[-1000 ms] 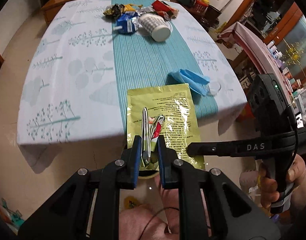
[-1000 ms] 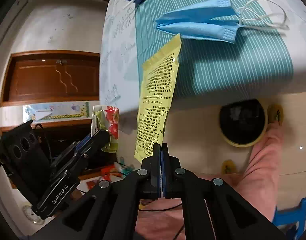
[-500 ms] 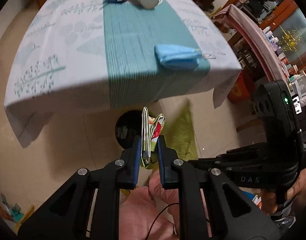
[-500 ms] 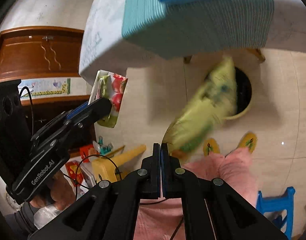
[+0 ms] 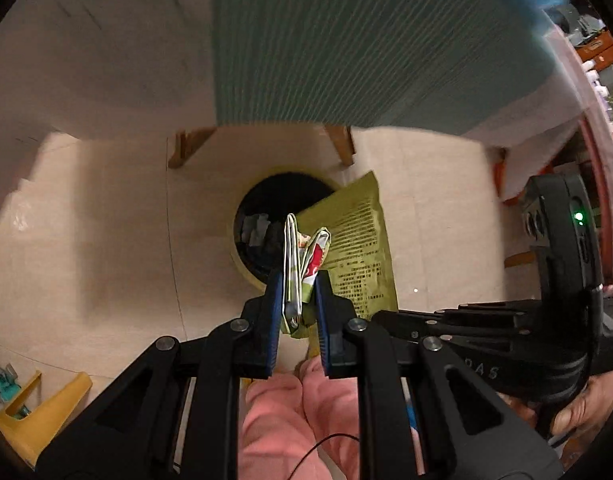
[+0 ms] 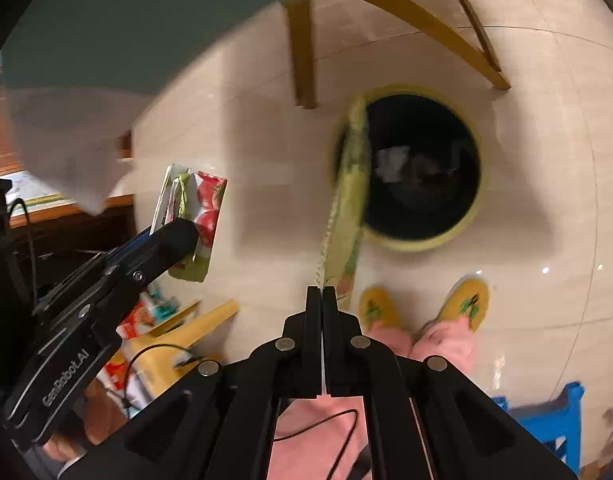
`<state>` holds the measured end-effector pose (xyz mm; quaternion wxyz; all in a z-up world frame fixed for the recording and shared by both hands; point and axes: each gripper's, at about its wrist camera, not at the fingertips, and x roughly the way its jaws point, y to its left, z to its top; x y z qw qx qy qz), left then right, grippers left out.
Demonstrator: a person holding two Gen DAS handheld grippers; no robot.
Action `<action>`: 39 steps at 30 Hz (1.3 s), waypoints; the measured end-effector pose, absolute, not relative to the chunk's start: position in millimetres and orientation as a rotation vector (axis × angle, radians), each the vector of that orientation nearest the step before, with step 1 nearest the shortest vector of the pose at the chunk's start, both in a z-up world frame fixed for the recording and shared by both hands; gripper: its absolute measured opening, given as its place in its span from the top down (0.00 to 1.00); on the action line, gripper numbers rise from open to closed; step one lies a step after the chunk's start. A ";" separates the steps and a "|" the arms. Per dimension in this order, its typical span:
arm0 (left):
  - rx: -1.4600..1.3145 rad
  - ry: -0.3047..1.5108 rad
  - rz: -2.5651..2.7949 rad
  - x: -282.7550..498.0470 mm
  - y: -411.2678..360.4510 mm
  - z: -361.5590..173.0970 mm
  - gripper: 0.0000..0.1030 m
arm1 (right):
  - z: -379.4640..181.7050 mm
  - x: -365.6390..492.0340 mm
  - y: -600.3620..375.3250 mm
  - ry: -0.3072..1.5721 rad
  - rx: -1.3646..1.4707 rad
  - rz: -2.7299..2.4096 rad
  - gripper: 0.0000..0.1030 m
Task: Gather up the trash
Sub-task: 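Open both grippers over the black bin to drop the packet and wrapper, then raise both tools back toward the table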
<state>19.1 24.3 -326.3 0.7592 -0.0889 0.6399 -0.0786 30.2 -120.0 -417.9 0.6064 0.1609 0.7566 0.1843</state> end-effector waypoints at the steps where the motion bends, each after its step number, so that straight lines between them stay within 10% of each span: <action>1: -0.194 1.398 -0.166 21.9 21.9 -337.8 0.88 | -435.8 34.2 -121.9 1.748 0.371 0.408 0.99; 8: -0.197 1.423 -0.138 48.0 2.2 -427.0 0.84 | -508.9 62.2 -133.2 1.751 0.374 0.336 0.99; 18: -0.183 1.436 -0.062 65.2 6.9 -473.5 0.21 | -532.6 54.0 -146.9 1.628 0.363 0.261 0.57; 39: -0.171 1.308 -0.096 16.8 21.5 -311.1 0.21 | -317.4 10.1 -177.8 1.396 0.384 0.240 0.57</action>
